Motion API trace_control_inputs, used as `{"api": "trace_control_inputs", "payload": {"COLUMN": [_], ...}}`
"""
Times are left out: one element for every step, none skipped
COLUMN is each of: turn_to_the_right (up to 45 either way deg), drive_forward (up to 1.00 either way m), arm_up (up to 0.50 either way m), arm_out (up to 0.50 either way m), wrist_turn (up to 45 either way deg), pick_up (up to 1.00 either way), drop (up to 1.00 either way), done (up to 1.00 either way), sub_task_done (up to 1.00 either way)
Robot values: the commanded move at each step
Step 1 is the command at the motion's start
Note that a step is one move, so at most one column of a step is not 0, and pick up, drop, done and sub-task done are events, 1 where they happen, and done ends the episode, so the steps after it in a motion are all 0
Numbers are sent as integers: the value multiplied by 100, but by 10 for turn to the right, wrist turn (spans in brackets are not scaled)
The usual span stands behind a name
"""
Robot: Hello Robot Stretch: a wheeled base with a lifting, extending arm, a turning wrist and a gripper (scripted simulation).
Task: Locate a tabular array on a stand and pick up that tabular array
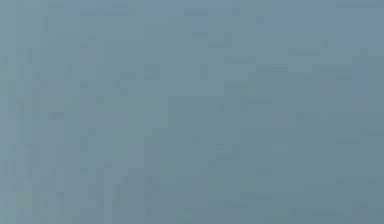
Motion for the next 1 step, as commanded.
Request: {"api": "trace_control_inputs", "payload": {"turn_to_the_right": [0], "drive_forward": [0], "arm_up": [50], "arm_out": [0], "wrist_turn": [0], "pick_up": [0], "drop": [0], "done": [0], "sub_task_done": [0]}}
